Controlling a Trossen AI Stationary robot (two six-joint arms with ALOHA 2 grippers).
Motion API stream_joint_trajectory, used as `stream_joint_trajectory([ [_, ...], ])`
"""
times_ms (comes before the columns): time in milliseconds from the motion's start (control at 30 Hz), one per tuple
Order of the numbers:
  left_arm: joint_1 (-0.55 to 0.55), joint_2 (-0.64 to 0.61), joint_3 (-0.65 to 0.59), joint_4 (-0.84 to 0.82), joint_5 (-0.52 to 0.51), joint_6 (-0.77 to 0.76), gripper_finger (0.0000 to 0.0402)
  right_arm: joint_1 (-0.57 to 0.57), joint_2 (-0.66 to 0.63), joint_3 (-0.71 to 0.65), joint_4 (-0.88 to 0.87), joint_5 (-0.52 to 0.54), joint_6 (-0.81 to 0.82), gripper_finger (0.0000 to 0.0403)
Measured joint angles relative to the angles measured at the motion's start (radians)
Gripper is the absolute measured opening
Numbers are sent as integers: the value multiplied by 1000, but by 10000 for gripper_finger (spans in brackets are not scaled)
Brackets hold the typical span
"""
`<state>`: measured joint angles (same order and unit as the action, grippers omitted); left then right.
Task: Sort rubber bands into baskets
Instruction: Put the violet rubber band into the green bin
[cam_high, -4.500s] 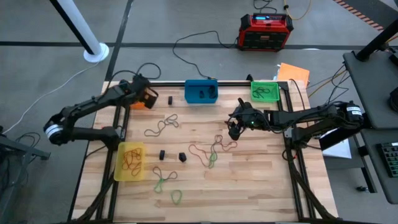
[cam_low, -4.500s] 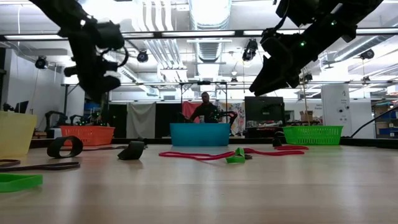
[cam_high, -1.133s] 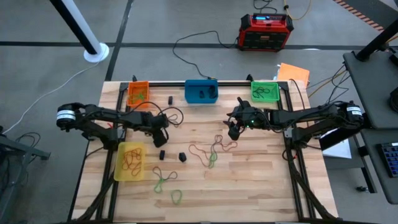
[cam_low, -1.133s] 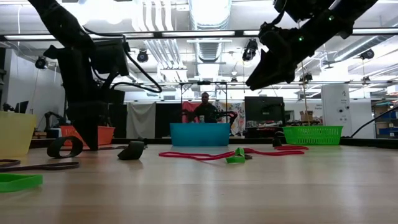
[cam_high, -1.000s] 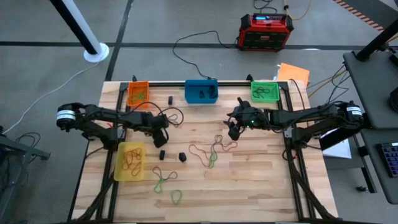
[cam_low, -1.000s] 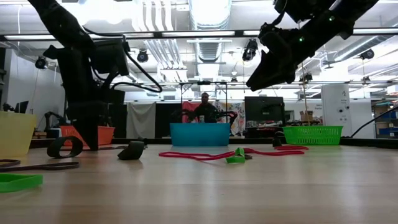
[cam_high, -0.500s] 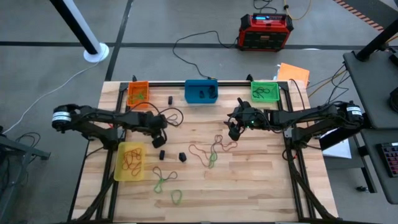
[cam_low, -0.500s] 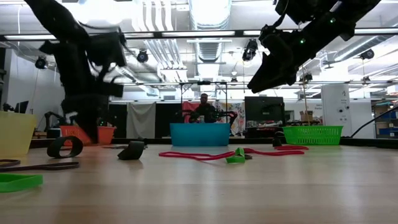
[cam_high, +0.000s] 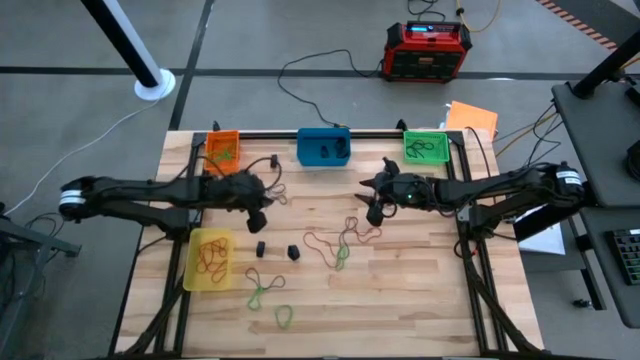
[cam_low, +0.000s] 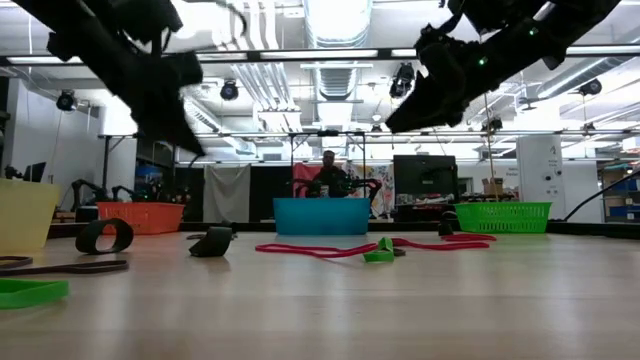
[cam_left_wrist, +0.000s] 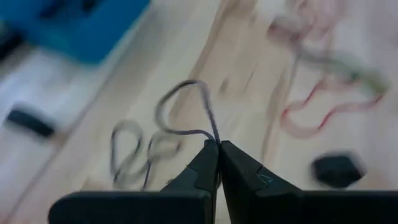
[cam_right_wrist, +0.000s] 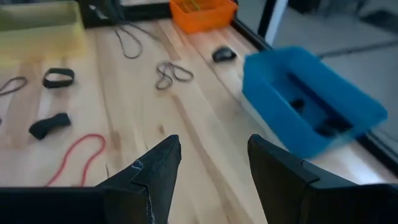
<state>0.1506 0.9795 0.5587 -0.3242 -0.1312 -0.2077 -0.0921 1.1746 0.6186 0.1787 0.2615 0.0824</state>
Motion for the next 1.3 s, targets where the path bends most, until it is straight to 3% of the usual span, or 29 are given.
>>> stream_joint_trajectory([
  [200,0,-10,0,182,19,12,0,26,85,0,203,-8,-123,182],
  [467,0,76,1,360,19,-28,0,35,252,45,444,0,-242,183],
  [633,0,147,1,455,20,-51,0,35,339,127,447,0,-284,190],
  [867,0,213,2,521,19,-65,0,35,423,215,434,0,-305,240],
  [1167,0,226,2,585,19,-73,0,35,482,283,394,-15,-297,300],
  [1300,0,224,2,615,20,-72,0,33,500,310,392,-77,-269,311],
])
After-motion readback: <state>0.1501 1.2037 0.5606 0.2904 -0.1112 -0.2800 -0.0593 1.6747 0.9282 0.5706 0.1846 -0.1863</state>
